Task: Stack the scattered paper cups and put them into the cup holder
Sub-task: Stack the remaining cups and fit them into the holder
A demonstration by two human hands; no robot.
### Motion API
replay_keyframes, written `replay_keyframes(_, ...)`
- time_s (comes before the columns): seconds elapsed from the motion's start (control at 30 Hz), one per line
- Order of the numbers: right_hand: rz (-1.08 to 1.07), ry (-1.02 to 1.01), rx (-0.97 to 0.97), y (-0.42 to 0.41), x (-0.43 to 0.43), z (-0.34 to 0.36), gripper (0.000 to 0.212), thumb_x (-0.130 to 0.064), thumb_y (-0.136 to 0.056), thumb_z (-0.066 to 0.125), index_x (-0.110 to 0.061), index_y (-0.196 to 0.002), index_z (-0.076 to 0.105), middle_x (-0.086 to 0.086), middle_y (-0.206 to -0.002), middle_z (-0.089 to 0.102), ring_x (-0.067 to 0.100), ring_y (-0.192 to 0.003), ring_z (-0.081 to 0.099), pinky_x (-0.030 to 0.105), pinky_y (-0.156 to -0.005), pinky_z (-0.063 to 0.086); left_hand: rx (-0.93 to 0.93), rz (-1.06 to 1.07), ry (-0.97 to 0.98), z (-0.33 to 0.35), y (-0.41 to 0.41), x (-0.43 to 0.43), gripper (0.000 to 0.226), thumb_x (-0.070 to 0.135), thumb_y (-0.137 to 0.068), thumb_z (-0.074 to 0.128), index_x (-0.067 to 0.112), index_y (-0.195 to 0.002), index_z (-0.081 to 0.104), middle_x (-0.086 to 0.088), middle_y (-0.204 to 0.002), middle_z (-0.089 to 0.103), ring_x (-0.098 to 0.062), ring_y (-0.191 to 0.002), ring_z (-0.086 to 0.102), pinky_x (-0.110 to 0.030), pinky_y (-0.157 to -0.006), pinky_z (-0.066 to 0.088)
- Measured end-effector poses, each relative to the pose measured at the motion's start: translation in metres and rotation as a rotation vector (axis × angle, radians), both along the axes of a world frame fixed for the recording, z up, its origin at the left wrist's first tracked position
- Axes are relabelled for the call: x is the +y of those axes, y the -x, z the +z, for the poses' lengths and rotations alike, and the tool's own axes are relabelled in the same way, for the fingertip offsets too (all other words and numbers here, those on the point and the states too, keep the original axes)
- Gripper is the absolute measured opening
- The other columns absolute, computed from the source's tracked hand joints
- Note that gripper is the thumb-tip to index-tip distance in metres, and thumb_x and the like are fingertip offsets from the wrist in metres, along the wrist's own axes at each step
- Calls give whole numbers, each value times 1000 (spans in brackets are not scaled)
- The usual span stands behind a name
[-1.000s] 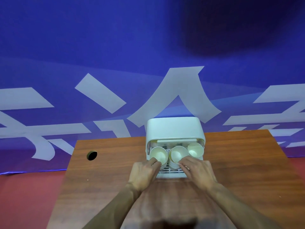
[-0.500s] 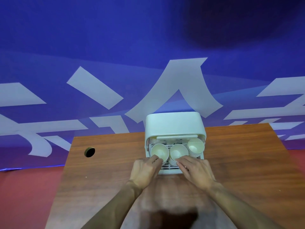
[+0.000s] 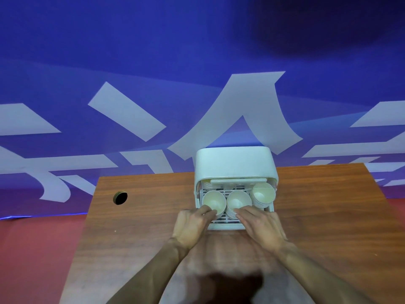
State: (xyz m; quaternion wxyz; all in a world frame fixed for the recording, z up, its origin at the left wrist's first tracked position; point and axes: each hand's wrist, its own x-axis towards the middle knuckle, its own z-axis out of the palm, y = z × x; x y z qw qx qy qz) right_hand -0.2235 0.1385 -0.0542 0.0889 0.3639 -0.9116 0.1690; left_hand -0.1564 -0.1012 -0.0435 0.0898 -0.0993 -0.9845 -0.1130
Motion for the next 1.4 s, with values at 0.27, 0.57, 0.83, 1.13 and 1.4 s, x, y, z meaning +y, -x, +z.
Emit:
replay_keyframes(0.27,-5,-68,-53,-1,-7,-3,34,-18,-86,75,-31,-117,71,-17,-98,69,9,-70,68,26,-43,47,-151,-28,47,-3,9,-4,7,27,-92,62,30,-90,68,6,-79,64,-18,-59,64,-30,-39,44)
replay_keyframes(0.57,-22,-68,28,0,-12,-11,17,-23,-87,74,-24,-104,74,-13,-86,67,11,-64,65,27,-40,44,-283,-196,364,-4,17,3,28,46,-75,79,27,-64,62,8,-60,58,-12,-40,57,-18,-40,21)
replay_keyframes(0.83,-42,-57,-2,21,-18,3,18,-22,-83,78,-23,-100,73,-11,-81,65,14,-66,65,28,-42,43,-265,-34,240,5,32,8,13,27,-96,52,22,-93,63,0,-87,65,-26,-71,66,-31,-49,28)
replay_keyframes(1.13,30,-132,-9,17,-5,-3,20,-20,-79,81,-25,-96,72,-11,-80,65,15,-64,62,30,-42,46,-354,-28,210,3,30,9,9,24,-85,69,25,-79,64,4,-73,63,-19,-63,66,-27,-44,28)
replay_keyframes(1.4,-29,-96,-101,18,-8,0,20,-15,-78,83,-23,-94,73,-11,-81,66,16,-67,64,28,-45,48,-298,22,139,1,33,4,19,17,-79,74,24,-71,58,4,-69,61,-19,-61,63,-26,-44,29)
